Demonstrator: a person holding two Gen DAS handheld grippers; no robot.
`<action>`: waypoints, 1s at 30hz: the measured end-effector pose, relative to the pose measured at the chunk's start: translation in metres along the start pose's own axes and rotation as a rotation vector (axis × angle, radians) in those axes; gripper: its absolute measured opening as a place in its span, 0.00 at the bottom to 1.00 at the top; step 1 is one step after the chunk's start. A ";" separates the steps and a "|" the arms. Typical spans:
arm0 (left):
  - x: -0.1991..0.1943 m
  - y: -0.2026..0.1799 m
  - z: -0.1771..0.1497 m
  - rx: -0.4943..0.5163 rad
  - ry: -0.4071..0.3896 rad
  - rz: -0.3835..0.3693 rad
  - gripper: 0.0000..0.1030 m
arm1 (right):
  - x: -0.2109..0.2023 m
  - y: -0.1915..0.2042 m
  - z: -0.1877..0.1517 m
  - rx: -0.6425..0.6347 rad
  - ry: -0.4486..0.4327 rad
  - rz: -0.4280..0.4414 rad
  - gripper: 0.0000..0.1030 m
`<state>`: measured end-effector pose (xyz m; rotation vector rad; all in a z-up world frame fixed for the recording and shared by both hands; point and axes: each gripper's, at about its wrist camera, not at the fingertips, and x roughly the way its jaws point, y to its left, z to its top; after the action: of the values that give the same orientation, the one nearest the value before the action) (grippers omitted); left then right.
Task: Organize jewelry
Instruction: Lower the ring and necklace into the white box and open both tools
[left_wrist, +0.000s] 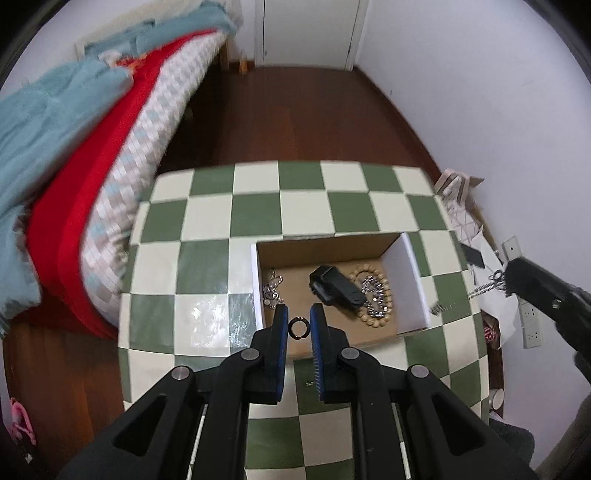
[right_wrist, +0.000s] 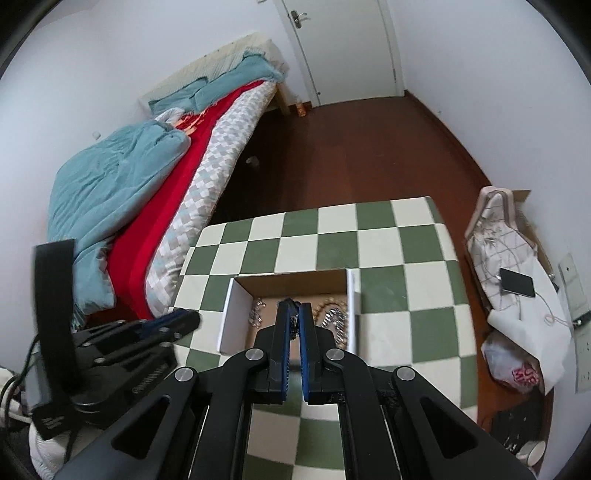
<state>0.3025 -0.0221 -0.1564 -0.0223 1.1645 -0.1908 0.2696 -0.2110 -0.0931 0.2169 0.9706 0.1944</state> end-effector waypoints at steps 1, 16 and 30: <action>0.009 0.003 0.002 -0.008 0.022 -0.007 0.09 | 0.005 0.002 0.002 -0.003 0.007 -0.001 0.05; 0.069 0.022 0.023 -0.129 0.179 -0.078 0.39 | 0.099 0.009 0.016 0.005 0.213 0.041 0.05; 0.031 0.045 0.025 -0.123 0.010 0.148 0.98 | 0.119 -0.027 0.009 0.083 0.303 -0.097 0.98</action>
<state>0.3438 0.0148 -0.1800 -0.0432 1.1812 0.0117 0.3441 -0.2069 -0.1904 0.2197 1.2884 0.0995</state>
